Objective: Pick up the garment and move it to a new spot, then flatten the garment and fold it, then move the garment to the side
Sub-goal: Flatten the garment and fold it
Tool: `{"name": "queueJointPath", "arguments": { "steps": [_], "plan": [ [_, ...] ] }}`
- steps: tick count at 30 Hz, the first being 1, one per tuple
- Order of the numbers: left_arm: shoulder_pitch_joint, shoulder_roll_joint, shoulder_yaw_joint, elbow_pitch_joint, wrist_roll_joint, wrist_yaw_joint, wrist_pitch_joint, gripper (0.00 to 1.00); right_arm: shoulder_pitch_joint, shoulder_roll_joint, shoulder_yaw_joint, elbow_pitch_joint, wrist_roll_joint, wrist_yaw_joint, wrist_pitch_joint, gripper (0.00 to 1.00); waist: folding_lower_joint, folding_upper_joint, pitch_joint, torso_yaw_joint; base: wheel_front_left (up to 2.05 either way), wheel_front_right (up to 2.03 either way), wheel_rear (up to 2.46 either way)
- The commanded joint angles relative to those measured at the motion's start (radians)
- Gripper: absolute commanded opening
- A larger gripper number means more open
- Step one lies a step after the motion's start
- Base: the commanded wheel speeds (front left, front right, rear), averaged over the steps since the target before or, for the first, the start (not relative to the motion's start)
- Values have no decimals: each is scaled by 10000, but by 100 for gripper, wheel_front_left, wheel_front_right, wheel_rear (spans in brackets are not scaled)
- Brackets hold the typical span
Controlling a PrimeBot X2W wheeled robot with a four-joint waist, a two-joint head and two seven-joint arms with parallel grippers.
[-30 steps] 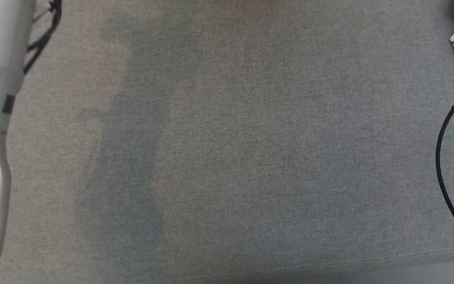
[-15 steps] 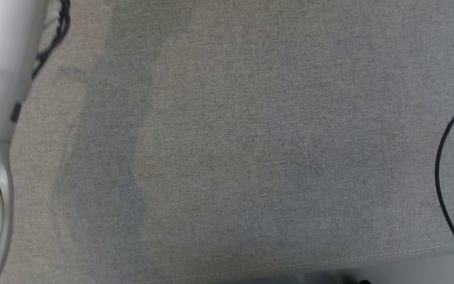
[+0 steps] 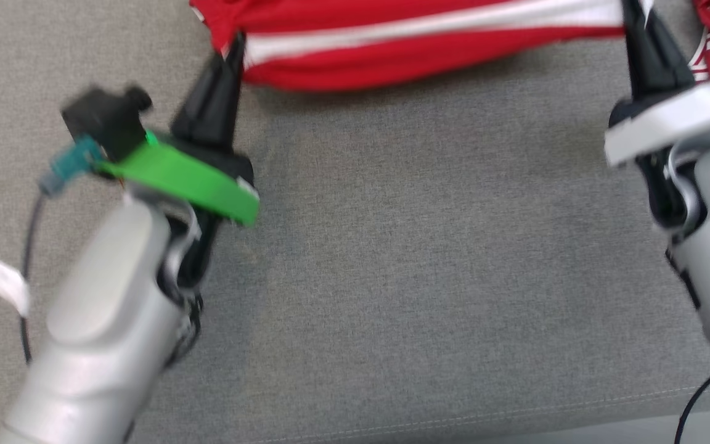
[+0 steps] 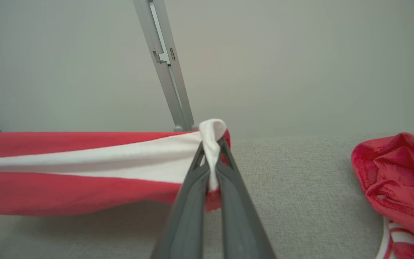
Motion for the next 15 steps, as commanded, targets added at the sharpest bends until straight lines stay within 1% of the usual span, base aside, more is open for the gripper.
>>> {"name": "queueJointPath", "arguments": {
  "steps": [1,3,5,7,13,15],
  "plan": [
    [721,29,19,-259,366,76,-24,0,664,66,-117,-210,184,-25,-26,0,1,0,-462,-85,0,0,0],
    [1646,-3,22,-644,604,170,-26,0,1431,88,-171,-547,275,-23,-26,0,1,0,-672,-137,0,0,0],
    [2521,8,-145,-871,835,155,-23,0,2154,124,-178,-827,327,-23,-26,0,1,0,-884,-181,0,0,0],
    [3205,0,-76,-1115,861,254,-25,0,2853,214,-207,-1032,457,-23,-26,0,1,0,-1076,-221,0,0,0],
    [4750,-37,-341,-1383,1070,245,-26,0,4869,343,-518,-1501,771,-23,-26,0,1,0,-1647,-35,0,0,0],
    [5154,9,-400,-1400,1116,248,-26,0,5557,485,-643,-1689,921,-23,-25,0,1,0,-1829,32,0,0,0]
  ]
}}
